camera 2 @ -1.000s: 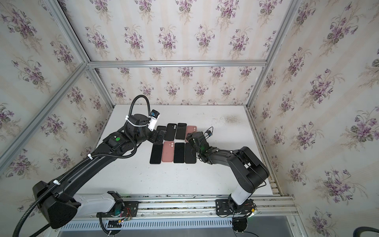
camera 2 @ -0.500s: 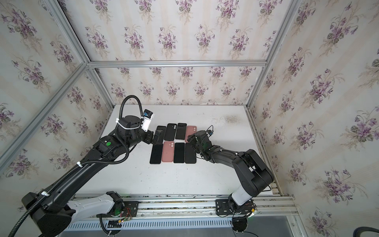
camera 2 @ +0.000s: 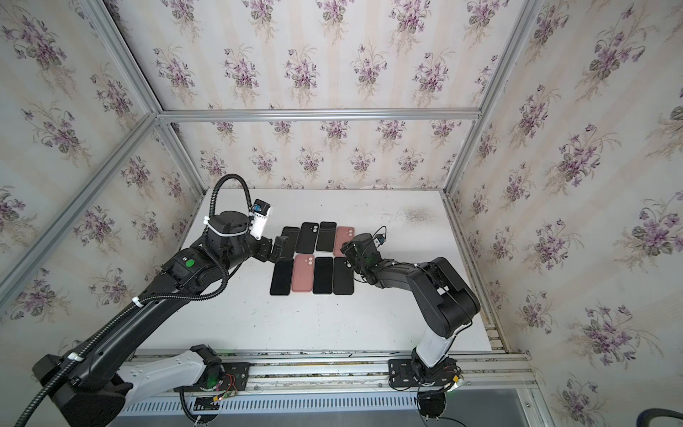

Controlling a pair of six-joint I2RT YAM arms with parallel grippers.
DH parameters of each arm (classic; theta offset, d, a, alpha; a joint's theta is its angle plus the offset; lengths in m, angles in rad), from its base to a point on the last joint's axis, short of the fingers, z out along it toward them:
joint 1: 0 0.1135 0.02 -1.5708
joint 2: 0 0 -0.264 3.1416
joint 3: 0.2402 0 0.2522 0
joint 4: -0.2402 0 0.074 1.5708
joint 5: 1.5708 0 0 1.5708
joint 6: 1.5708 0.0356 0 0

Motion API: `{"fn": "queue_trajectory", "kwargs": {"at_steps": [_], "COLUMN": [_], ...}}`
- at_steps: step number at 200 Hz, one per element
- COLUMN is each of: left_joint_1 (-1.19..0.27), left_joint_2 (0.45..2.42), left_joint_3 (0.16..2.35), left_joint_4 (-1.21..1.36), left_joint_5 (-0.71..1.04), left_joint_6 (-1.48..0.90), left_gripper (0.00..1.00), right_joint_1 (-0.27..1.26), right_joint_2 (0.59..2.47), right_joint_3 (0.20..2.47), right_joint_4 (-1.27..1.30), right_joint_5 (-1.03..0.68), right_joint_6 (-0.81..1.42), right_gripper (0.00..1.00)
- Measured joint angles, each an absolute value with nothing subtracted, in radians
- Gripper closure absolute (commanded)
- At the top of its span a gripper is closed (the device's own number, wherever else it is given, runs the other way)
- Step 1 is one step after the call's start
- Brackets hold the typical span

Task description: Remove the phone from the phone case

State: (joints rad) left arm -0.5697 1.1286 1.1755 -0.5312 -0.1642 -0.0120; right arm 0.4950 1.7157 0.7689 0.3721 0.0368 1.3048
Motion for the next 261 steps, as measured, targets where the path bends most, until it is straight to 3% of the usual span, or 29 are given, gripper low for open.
{"fn": "queue_trajectory", "kwargs": {"at_steps": [117,135,164,199,225,261], "left_joint_1": [-0.564,-0.561,-0.525,-0.343,-0.145,0.082], "left_joint_2": [1.157,1.156,1.136,1.013,0.866,0.826], "left_joint_3": [1.179,1.181,1.166,0.988,0.739,0.440], "left_joint_4": [-0.540,-0.539,-0.533,-0.439,-0.273,0.056], "left_joint_5": [-0.171,-0.170,-0.171,-0.168,-0.166,-0.151], "left_joint_6": [-0.012,-0.012,-0.027,-0.102,-0.150,-0.158], "left_gripper": [0.00,0.00,0.00,0.00,0.00,0.00], "right_joint_1": [0.463,0.459,0.434,0.364,0.332,0.254], "right_joint_2": [1.753,1.696,1.516,1.174,0.937,0.796], "right_joint_3": [0.781,0.743,0.703,0.606,0.537,0.363], "right_joint_4": [0.443,0.440,0.396,0.273,0.179,0.149], "right_joint_5": [0.006,0.006,0.008,0.087,0.187,0.316], "right_joint_6": [1.313,1.310,1.191,0.902,0.619,0.288], "right_gripper": [0.28,0.25,0.11,0.01,0.01,0.00]}}
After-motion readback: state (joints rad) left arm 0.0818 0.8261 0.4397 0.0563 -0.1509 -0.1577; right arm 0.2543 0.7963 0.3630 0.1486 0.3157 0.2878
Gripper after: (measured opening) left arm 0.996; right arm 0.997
